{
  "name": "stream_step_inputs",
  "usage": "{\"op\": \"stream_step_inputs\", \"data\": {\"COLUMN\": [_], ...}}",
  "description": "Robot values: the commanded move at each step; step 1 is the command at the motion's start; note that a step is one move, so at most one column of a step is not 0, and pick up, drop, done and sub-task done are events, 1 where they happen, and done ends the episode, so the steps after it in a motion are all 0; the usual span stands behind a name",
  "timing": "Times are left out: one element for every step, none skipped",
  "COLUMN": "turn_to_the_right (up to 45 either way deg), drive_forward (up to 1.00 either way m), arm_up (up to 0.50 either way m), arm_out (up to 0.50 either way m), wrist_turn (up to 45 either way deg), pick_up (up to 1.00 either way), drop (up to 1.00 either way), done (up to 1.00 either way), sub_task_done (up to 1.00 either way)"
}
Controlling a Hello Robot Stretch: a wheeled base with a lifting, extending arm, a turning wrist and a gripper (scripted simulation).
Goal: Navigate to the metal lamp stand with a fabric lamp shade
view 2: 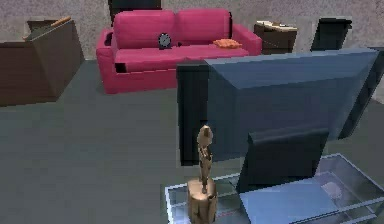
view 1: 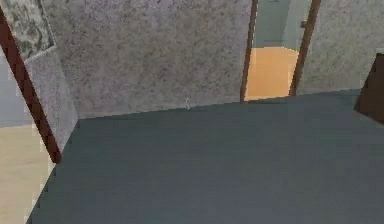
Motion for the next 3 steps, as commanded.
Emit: {"op": "stream_step_inputs", "data": {"turn_to_the_right": [-12.0, 0.0, 39.0], "drive_forward": [0.0, 0.15, 0.0], "arm_up": [0.0, 0.0, 0.0], "arm_out": [0.0, 0.0, 0.0], "wrist_turn": [0.0, 0.0, 0.0], "pick_up": [0.0, 0.0, 0.0], "drop": [0.0, 0.0, 0.0], "done": [0.0, 0.0, 0.0], "sub_task_done": [0.0, 0.0, 0.0]}}
